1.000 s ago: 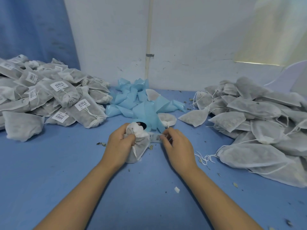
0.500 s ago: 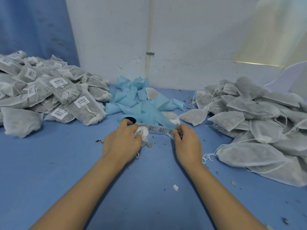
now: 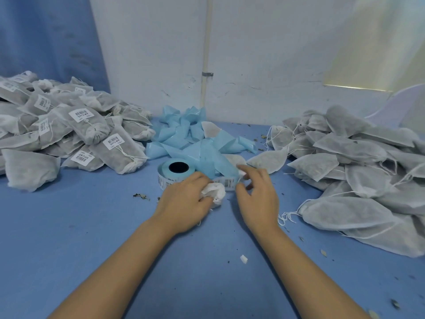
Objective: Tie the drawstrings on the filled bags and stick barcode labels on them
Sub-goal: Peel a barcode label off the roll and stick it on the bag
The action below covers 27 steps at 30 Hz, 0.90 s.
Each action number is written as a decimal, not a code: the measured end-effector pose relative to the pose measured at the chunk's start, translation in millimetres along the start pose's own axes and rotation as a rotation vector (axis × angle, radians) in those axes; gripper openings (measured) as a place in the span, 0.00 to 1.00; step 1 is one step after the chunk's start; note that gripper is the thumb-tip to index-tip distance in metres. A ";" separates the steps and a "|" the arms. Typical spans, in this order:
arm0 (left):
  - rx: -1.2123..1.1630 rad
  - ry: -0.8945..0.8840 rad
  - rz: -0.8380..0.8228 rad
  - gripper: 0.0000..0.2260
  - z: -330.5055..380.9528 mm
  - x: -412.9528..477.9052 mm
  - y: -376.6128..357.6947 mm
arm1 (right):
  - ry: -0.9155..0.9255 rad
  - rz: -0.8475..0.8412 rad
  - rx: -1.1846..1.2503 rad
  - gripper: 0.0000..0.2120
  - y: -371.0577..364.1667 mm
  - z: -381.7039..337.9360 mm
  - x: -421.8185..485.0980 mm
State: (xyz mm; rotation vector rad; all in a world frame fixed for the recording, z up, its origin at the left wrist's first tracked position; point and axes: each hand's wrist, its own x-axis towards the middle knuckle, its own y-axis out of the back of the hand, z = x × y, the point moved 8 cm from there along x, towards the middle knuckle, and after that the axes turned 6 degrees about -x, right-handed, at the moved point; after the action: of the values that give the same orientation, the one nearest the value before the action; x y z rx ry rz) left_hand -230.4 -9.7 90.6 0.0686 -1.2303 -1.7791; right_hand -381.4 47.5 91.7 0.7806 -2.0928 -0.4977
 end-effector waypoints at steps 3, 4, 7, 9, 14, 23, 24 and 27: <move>-0.282 0.031 0.032 0.12 -5.1 -1.0 5.2 | 0.017 0.201 0.045 0.19 19.2 -5.3 -2.0; -0.393 0.052 0.044 0.12 -6.1 -1.5 6.8 | 0.036 0.255 0.046 0.17 24.3 -7.8 -2.8; -0.661 0.107 0.067 0.12 -3.2 -4.3 8.1 | 0.084 0.204 0.084 0.10 17.0 -10.2 -2.4; -0.757 0.114 0.057 0.13 3.7 -6.7 6.1 | 0.059 0.021 0.146 0.11 -1.0 -7.3 -1.9; -0.847 0.109 0.034 0.20 13.6 -9.0 -1.5 | 0.004 -0.186 0.293 0.15 -15.4 -3.4 -3.2; -0.866 0.139 0.051 0.15 8.1 -8.6 -5.3 | -0.054 -0.146 0.533 0.07 -6.9 -2.5 -0.1; -0.865 0.140 0.054 0.15 7.6 -8.5 -5.2 | -0.053 -0.147 0.532 0.08 -7.1 -2.7 0.1; -0.858 0.138 0.059 0.15 6.5 -8.3 -5.2 | -0.036 -0.148 0.517 0.10 -7.8 -4.5 -0.4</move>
State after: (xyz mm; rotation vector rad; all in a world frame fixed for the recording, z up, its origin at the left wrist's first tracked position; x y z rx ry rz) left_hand -232.5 1.0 86.4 -0.3287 -0.2986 -2.0666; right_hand -374.9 41.8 89.5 1.2330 -2.2346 -0.0367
